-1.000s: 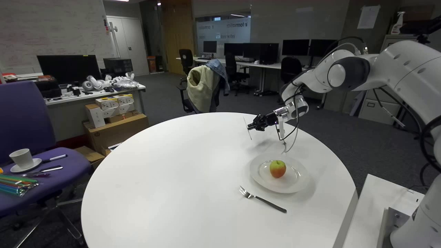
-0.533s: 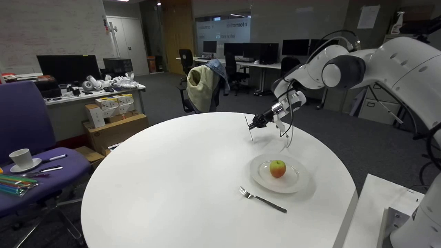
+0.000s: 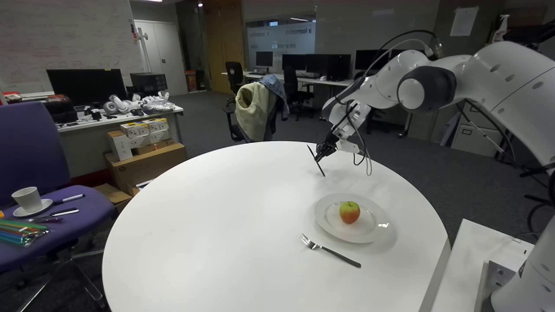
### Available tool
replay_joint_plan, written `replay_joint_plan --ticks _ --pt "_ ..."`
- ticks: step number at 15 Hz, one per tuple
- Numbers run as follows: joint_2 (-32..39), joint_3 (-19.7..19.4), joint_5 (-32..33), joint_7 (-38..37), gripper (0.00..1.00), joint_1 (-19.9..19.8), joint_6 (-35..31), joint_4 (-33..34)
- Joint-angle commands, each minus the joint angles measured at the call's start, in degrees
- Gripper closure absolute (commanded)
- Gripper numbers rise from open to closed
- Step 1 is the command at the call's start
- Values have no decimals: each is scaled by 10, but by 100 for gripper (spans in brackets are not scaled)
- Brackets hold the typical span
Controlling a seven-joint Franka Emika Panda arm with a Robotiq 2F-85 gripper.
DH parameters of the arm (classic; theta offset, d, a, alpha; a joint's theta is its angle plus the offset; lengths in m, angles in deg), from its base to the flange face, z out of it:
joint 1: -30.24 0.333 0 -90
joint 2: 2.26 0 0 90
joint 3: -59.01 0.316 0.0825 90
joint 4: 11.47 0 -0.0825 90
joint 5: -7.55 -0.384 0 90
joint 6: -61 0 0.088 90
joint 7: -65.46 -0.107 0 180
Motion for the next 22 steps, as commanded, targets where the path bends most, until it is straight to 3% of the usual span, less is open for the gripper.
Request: replay_joint_plan --ticks 1,4,7,10,12,17,20,22 --pt "-56 -27 160 -97 98 30 -22 -56" --pt "-76 -43 317 -165 98 39 28 -61" --pt "-94 -10 466 -192 98 15 105 -47" --pt "-106 3 561 -185 98 10 159 -39" --pt "-113 6 607 -186 98 15 134 -49" --pt "-115 41 648 -176 98 6 55 -77" --pt "-119 89 616 -154 98 -20 14 -104" --pt "-125 130 588 -129 98 -45 23 -122"
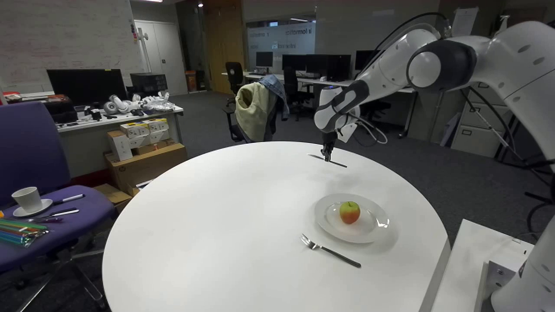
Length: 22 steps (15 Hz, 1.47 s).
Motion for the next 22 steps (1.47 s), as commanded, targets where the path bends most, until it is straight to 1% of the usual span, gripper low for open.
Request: replay_joint_plan --ticks 1,2,4,9,11,16,19,22 --pt "-43 74 -41 59 98 -51 -4 -65" --pt "-45 86 -49 76 98 -59 8 -72" --pt "-52 93 -54 96 98 -65 28 -85" --pt "-84 84 -48 114 98 -55 73 -128" --pt "-95 81 -48 115 98 -50 79 -146" --pt "-119 82 -56 104 98 -42 47 -203" --pt "-142 74 -49 91 98 -33 21 -249" --pt "-169 70 -48 85 98 -34 -13 -295"
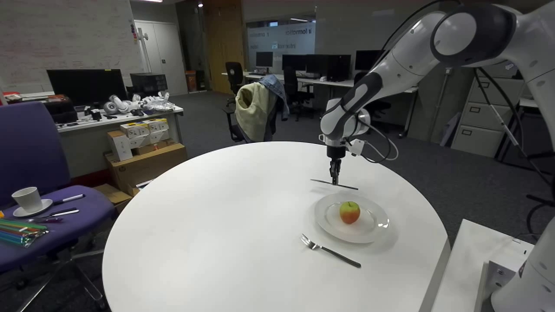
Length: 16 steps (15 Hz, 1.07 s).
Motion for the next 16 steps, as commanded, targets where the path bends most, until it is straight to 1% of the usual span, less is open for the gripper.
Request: replay_joint_plan --ticks 1,5,9,13,16 --pt "-73 -12 -10 -8 98 2 -46 -93" --pt "-107 -20 -12 -8 98 0 -71 -144" --pt "-134 -34 -7 -23 98 6 -85 -182" --pt "-133 -62 17 -82 98 24 -118 -205" --pt "-122 -72 23 -112 98 27 -123 -213"
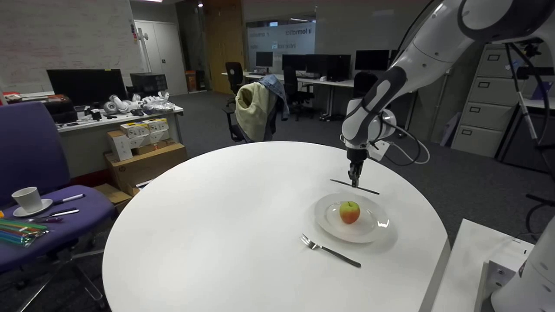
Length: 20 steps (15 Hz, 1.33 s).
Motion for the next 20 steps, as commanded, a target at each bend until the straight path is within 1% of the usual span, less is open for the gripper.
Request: replay_joint_plan --ticks 1,5,11,14,17,20 --pt "-14 -16 15 -39 98 10 -19 -32" --pt "-8 -24 27 -52 98 16 -17 -38" --pt "-12 -31 76 -50 98 29 -14 -40" --pt "-10 -27 77 -49 98 31 -20 -47" --pt "-12 -31 88 -51 98 38 -23 -57" --pt "-18 -25 81 -43 98 30 -36 -70"
